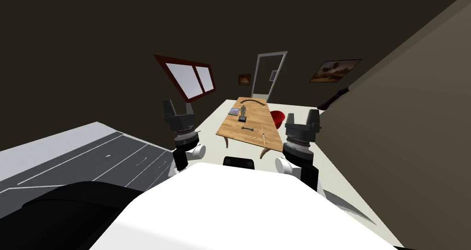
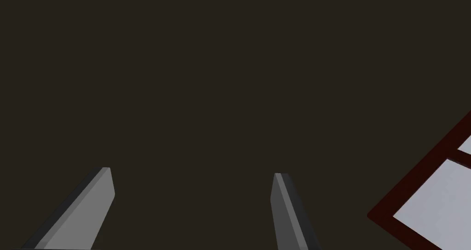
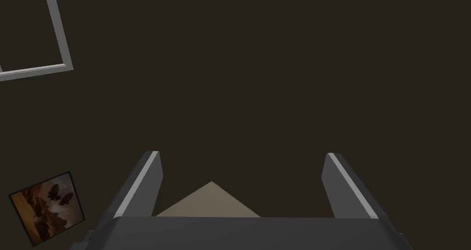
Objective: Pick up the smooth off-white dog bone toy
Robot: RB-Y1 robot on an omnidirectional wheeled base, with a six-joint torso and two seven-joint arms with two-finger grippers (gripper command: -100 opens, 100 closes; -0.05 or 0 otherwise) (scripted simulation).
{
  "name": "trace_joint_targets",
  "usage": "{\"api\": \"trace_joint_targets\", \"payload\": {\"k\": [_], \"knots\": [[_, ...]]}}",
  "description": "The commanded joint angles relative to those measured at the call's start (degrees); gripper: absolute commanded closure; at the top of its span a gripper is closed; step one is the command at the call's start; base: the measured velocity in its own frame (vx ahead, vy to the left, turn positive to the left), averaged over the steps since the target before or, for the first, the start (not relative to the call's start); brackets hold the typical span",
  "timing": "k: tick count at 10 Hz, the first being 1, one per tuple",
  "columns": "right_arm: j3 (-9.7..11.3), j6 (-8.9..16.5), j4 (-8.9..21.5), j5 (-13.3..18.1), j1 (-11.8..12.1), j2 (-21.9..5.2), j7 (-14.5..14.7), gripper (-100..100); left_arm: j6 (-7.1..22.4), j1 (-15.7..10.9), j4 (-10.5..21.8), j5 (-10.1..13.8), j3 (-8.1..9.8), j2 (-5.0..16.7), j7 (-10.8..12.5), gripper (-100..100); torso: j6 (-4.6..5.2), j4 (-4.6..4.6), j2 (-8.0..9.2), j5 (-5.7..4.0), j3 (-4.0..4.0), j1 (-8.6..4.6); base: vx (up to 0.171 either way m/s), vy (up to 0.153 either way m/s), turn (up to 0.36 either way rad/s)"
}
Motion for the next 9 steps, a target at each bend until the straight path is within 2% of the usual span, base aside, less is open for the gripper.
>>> {"api": "trace_joint_targets", "payload": {"k": [1,5,9], "knots": [[-0.05,0.54,0.84,-0.14,-0.03,-2.70,0.77,-100,0.00,0.00,0.00,0.00,0.00,0.00,0.00,0,0.00,0.00,0.00,0.00,0.00,0.00,0.005,0.012,0.154],[0.22,2.53,3.73,-0.65,0.06,-9.17,3.59,-100,0.00,0.00,0.00,0.00,0.00,0.00,0.00,0,-0.01,-0.02,-0.06,0.01,-0.03,0.05,0.013,0.019,0.194],[1.35,5.83,8.20,-1.50,0.70,-16.61,8.22,-100,0.00,0.00,0.00,0.00,0.00,0.00,0.00,0,-0.02,-0.01,-0.02,0.03,-0.02,0.11,0.006,0.033,0.262]]}}
